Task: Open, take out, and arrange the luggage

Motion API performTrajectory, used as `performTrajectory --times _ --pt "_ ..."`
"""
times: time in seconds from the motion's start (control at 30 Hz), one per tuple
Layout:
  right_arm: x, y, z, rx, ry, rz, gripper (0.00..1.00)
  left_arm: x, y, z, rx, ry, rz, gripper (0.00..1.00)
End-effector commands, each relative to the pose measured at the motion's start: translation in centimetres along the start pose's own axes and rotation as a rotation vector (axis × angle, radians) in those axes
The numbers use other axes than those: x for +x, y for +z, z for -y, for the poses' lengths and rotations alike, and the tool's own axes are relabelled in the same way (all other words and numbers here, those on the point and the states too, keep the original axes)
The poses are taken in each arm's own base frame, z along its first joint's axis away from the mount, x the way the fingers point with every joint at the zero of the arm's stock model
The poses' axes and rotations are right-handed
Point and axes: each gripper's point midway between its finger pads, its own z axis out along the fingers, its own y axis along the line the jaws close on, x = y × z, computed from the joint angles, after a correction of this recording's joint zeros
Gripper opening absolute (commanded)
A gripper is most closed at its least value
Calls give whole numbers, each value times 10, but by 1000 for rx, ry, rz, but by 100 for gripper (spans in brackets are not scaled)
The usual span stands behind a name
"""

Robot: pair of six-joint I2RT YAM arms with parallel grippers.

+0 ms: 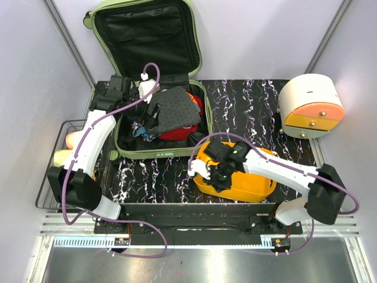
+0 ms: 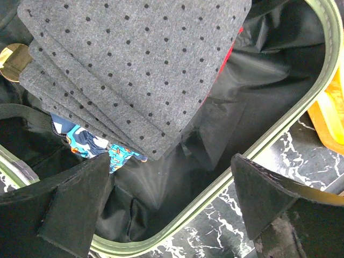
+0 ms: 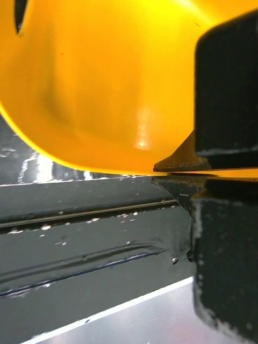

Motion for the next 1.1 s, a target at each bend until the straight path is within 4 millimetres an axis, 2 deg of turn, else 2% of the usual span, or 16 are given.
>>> performTrajectory --times 0.0,0.07,0.13,0.17,0.27,0.33,0.37,0.43,0.57,0.6,0.67,0.7,0.8,0.83,0.97,1.07 --pt "-69 8 5 3 -23 141 4 -8 1 -7 5 138 20 97" --pt "-81 11 0 -5 -54 163 19 -2 5 -2 53 195 0 94" --pt "-87 6 -5 -12 -54 188 46 3 11 -5 67 275 -17 89" --pt "-90 2 -7 -14 -49 202 63 7 14 -6 76 303 -27 88" --pt "-102 -24 -3 15 5 279 75 16 21 -5 110 442 -23 84" --pt "-113 -50 -3 6 18 383 78 16 23 -2 141 526 16 83" --pt "-114 -65 13 30 79 429 79 15 20 -2 147 559 41 82" --pt "-117 -88 27 54 125 507 80 15 24 5 181 597 83 82" --pt "-114 -124 87 147 358 615 77 18 31 6 140 737 109 75" --pt "-105 -124 110 173 437 612 73 15 35 -1 94 768 110 73" --pt "-98 -128 126 207 486 571 71 20 43 -5 75 802 90 70" --pt "-91 -121 131 214 500 530 72 21 44 -8 66 814 77 70" --pt "-63 -114 136 294 447 411 79 22 47 -9 63 827 61 70" --pt "-45 -113 135 307 454 348 82 22 47 -9 66 827 60 71" --pt "6 -100 130 317 382 183 84 25 47 -6 81 808 57 72" --pt "34 -87 133 321 339 105 82 25 50 -5 89 785 54 72"
